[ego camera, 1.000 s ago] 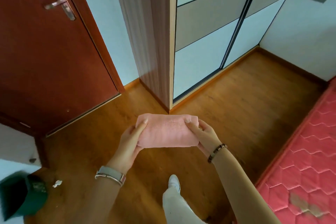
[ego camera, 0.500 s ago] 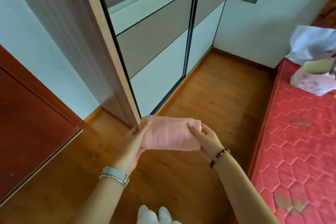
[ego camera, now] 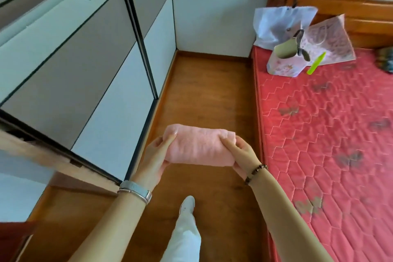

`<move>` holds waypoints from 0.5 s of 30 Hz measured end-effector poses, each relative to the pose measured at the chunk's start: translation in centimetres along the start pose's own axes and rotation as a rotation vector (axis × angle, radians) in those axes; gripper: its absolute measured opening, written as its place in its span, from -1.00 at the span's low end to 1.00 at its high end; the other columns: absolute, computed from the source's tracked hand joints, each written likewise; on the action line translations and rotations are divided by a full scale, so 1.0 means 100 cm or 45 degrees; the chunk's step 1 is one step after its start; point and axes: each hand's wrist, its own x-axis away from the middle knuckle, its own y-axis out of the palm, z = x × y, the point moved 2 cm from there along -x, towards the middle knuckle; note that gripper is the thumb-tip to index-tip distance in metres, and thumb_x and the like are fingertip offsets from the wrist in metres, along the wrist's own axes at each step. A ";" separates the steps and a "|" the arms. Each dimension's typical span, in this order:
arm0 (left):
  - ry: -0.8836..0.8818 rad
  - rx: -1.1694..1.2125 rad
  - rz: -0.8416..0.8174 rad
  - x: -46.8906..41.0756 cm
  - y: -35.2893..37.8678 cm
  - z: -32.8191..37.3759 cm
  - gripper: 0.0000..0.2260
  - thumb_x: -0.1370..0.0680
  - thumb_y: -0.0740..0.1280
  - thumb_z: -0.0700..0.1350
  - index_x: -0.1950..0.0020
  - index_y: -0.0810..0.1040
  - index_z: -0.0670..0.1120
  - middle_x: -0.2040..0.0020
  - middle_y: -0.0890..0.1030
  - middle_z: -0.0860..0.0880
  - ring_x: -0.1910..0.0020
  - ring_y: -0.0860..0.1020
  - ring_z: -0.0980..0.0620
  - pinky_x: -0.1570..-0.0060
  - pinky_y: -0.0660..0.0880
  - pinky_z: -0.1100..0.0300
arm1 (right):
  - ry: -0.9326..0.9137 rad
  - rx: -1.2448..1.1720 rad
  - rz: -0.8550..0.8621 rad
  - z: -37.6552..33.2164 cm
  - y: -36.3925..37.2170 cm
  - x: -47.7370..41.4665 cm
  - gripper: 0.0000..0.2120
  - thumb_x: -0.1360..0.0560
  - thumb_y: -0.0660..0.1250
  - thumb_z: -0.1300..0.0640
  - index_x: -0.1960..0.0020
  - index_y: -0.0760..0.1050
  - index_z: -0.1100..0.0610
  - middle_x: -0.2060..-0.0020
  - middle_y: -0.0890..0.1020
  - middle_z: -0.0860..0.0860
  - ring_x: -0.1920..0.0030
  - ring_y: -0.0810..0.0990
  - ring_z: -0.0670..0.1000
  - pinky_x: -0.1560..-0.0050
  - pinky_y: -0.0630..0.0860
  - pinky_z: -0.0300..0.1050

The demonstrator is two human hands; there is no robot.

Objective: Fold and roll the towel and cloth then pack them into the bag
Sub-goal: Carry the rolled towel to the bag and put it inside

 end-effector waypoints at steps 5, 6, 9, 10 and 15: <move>0.013 0.139 -0.289 -0.052 0.015 0.054 -0.85 -0.66 0.25 -0.09 0.09 0.52 -0.04 0.00 0.57 -0.07 0.10 0.56 0.05 0.16 0.51 0.22 | -0.018 -0.052 0.094 -0.040 -0.006 -0.052 -0.43 -0.33 0.45 -0.26 -0.17 0.57 0.10 -0.06 0.69 0.11 -0.11 0.67 0.09 -0.13 0.61 0.14; 0.032 0.110 -0.342 -0.062 0.021 0.063 -0.85 -0.65 0.27 -0.02 0.09 0.54 -0.01 0.02 0.58 -0.02 0.08 0.57 0.07 0.18 0.52 0.25 | -0.019 -0.059 0.116 -0.049 -0.006 -0.062 -0.41 -0.31 0.45 -0.27 -0.17 0.57 0.09 -0.06 0.69 0.11 -0.11 0.67 0.09 -0.13 0.61 0.13; 0.100 0.014 -0.414 -0.095 0.037 0.091 -0.84 -0.53 0.38 0.16 0.03 0.56 0.10 -0.01 0.62 0.05 -0.03 0.60 0.09 0.17 0.54 0.24 | -0.033 -0.096 0.192 -0.071 -0.008 -0.091 -0.35 -0.25 0.46 -0.29 -0.19 0.56 0.08 -0.07 0.69 0.09 -0.10 0.67 0.07 -0.08 0.63 0.06; 0.096 0.014 -0.417 -0.107 0.040 0.101 -0.82 -0.52 0.38 0.18 0.02 0.55 0.11 -0.02 0.62 0.05 -0.07 0.60 0.06 0.15 0.54 0.22 | -0.038 -0.090 0.217 -0.078 -0.009 -0.100 -0.34 -0.24 0.45 -0.30 -0.20 0.54 0.06 -0.07 0.68 0.08 -0.09 0.67 0.05 -0.05 0.64 0.03; 0.130 -0.031 -0.478 -0.154 0.068 0.141 -0.67 -0.50 0.37 0.21 -0.14 0.54 0.04 -0.16 0.61 -0.01 -0.06 0.58 0.08 0.12 0.53 0.23 | -0.061 -0.050 0.243 -0.101 -0.016 -0.134 -0.52 -0.45 0.39 -0.20 -0.25 0.48 0.05 -0.07 0.66 0.08 0.02 0.67 -0.01 0.24 0.58 -0.17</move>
